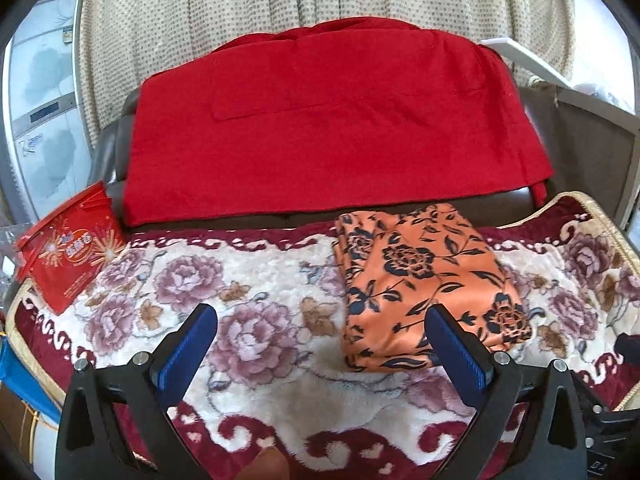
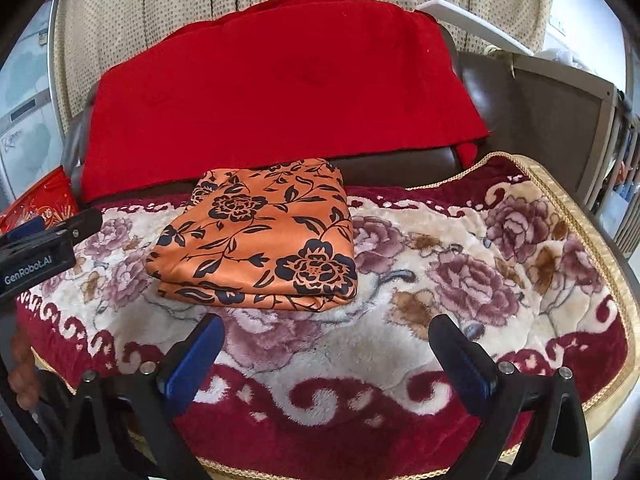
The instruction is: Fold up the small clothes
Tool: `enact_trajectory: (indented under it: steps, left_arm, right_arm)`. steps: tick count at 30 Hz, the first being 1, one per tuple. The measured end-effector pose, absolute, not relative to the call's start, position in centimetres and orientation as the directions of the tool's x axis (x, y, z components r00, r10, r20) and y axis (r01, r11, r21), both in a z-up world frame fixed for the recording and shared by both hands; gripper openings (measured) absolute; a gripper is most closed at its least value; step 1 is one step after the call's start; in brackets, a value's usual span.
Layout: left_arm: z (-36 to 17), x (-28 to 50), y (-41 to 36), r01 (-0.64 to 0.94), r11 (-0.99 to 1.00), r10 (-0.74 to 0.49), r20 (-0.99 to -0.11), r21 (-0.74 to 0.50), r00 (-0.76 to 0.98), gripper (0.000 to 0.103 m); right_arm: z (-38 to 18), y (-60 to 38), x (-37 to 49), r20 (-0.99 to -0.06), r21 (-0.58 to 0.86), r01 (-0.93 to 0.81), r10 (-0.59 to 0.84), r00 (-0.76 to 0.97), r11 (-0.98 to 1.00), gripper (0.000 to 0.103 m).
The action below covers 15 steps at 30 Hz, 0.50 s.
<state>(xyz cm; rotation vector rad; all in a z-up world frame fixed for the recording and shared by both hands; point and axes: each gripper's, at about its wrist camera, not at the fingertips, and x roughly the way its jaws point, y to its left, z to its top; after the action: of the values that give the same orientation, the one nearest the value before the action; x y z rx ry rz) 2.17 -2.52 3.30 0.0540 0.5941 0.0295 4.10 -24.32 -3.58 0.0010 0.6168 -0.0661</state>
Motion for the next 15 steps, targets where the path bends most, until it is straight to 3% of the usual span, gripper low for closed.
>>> enact_trajectory:
  steps: [15]
  left_arm:
    - [3.9,3.2,-3.7,0.031,0.999,-0.004,-0.556,0.040,0.831,0.103]
  right_arm:
    - [-2.2,-25.0,5.5,-0.550,-0.008,0.092,-0.081,0.831,0.996,0.103]
